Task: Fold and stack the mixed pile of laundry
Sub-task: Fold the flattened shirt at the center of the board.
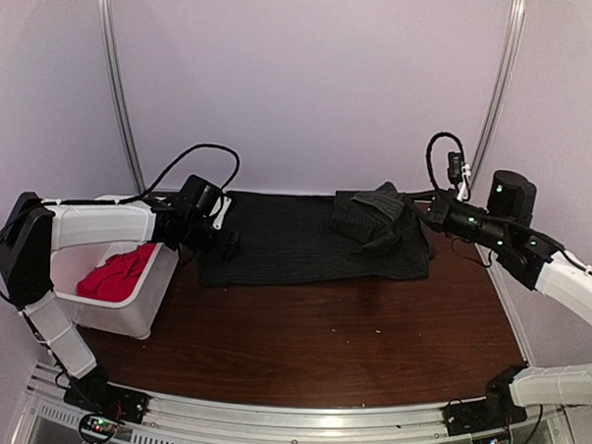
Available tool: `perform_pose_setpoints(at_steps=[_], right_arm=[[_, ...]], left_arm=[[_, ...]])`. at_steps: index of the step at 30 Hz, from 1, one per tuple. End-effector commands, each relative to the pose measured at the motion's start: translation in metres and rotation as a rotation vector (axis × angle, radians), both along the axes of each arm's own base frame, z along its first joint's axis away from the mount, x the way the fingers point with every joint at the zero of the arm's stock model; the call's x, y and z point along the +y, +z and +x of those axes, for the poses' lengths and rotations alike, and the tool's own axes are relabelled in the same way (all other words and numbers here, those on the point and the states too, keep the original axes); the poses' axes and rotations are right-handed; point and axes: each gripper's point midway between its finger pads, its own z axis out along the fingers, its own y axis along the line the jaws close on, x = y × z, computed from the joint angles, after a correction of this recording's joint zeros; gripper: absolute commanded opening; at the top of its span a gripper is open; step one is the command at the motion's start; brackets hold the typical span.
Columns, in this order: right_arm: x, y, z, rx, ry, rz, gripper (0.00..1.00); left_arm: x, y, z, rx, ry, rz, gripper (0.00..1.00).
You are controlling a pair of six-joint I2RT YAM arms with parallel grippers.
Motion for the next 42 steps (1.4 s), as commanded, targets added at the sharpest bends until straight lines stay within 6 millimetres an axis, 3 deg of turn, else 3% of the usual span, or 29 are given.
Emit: perform_pose_setpoints(at_steps=[1,6,10,13,17,20,24,26,29,35,38,40,42], right_arm=[[-0.005,0.009,-0.036,0.0,0.067,-0.038,0.0],[-0.023,0.064,-0.1,-0.152,0.126,0.05,0.0],[-0.034,0.092,-0.135,-0.232,0.153,0.104,0.0],[-0.036,0.111,-0.159,-0.293,0.215,0.174,0.0],[-0.038,0.121,-0.174,-0.327,0.251,0.229,0.0],[-0.041,0.107,-0.168,-0.299,0.206,0.195,0.0],[-0.043,0.065,-0.144,-0.164,0.122,0.162,0.0],[-0.042,0.04,-0.137,-0.11,0.106,0.167,0.0],[-0.041,0.018,-0.131,-0.064,0.09,0.171,0.0],[-0.041,0.038,-0.144,-0.151,0.134,0.187,0.0],[-0.043,0.038,-0.147,-0.154,0.128,0.169,0.0],[-0.043,0.034,-0.147,-0.14,0.126,0.162,0.0],[-0.044,0.034,-0.148,-0.138,0.123,0.162,0.0]], left_arm=[[0.01,0.014,0.0,-0.038,0.016,-0.009,0.72],[0.017,0.02,-0.008,-0.048,0.022,-0.016,0.72],[0.019,0.021,-0.011,-0.048,0.02,-0.01,0.72],[0.019,0.023,-0.013,-0.048,0.014,-0.013,0.72],[0.017,0.031,-0.02,-0.052,-0.014,-0.038,0.72],[0.017,0.03,-0.031,-0.036,-0.042,-0.055,0.72],[0.02,0.016,-0.042,0.012,-0.028,-0.072,0.71],[0.02,0.009,-0.043,0.027,-0.025,-0.069,0.71],[0.015,0.007,-0.035,0.032,-0.023,-0.063,0.71],[-0.009,0.006,0.011,0.037,-0.036,-0.006,0.72],[-0.027,-0.001,0.033,0.052,-0.069,0.013,0.72],[-0.032,-0.007,0.04,0.074,-0.081,0.042,0.71],[-0.032,-0.015,0.033,0.103,-0.098,0.046,0.69]])
